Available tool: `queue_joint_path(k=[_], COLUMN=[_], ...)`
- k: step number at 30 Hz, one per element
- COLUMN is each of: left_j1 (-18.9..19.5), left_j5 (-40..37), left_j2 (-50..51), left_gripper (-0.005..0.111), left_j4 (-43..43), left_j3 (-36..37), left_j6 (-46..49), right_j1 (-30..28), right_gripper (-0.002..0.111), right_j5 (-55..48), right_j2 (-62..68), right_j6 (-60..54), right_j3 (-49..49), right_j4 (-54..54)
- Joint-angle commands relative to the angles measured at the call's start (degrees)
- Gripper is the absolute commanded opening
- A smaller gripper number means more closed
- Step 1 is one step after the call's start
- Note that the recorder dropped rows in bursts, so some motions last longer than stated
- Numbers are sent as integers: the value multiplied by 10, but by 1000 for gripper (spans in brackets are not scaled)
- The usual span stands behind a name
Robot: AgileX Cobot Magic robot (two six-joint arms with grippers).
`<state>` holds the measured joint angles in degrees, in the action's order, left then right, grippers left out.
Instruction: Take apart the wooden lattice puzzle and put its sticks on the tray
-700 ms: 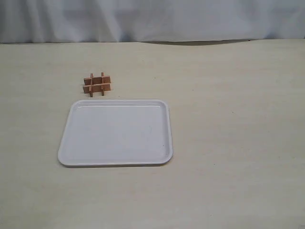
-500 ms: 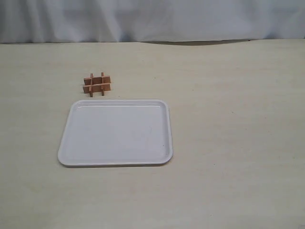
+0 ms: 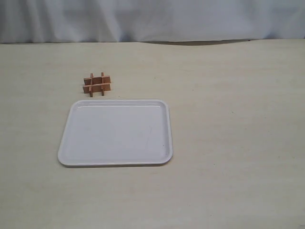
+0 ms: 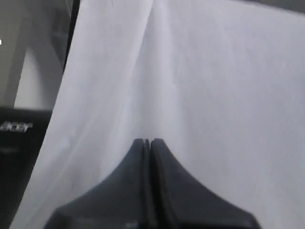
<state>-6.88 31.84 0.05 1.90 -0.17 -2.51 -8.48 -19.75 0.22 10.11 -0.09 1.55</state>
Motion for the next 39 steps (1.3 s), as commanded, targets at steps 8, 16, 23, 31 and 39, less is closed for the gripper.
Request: queue_joint_path(k=[8,16,23,31,39], left_j1=[-5,-5,-5,-5,-18], left_j5=[65,61,-162,-391,-672], left_j2=[37,309,541,787,1037], left_gripper=[0,0,0,0,0], left_j4=[34,-42,-234,-369,-113], left_j3=[-59,-253,-438,-595,-753], left_j6=[-177,-109,-103,-79,269], right_j1=[-3,-3,-3,-3,-3], right_gripper=[4,4,4,4,4], right_j5=[1,1,1,1,1], right_j2=[-2,-2,-2,-2,-2], right_j6=[2,2,2,2,2], right_j3=[1,1,1,1,1], right_j4=[-3,-3,-3,-3,-3])
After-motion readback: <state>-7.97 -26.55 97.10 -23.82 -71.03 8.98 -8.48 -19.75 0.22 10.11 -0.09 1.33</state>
